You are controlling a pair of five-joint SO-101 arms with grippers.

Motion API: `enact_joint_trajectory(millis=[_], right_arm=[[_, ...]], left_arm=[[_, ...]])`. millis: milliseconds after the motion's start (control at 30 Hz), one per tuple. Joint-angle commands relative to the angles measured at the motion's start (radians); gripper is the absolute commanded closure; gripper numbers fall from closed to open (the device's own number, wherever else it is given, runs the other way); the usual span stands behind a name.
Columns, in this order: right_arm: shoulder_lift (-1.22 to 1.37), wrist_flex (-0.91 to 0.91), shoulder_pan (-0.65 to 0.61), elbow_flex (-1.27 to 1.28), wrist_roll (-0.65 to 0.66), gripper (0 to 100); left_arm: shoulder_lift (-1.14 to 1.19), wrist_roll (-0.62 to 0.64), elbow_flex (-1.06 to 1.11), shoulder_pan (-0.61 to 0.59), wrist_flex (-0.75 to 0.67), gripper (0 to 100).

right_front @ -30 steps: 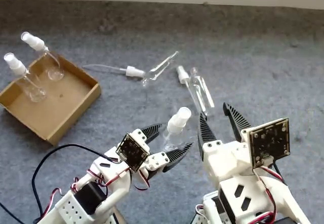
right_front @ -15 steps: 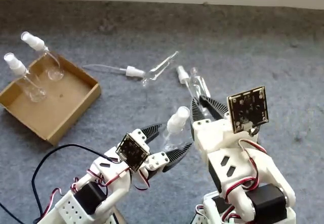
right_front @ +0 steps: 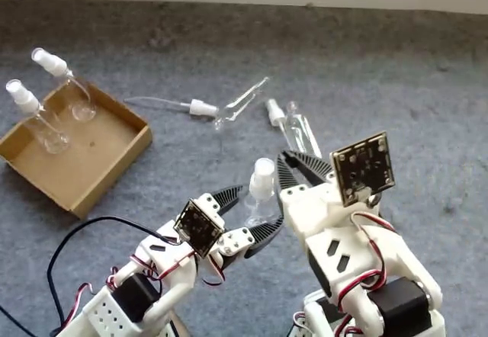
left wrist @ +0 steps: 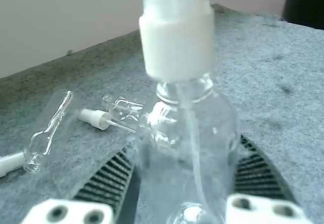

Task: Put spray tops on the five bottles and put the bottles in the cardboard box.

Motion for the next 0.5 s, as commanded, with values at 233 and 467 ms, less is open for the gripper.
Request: enact_joint_trajectory(millis=[233, 467], right_arm=[[0.021, 0.045, -0.041, -0.008, 0.008, 99.4], [-0.007, 0.140, -0.041, -0.012, 0.008, 99.4]], left_arm=[[-0.004, -0.011, 0.024, -0.002, -0.021, 88], [-0.004, -0.011, 0.024, -0.004, -0.021, 88]])
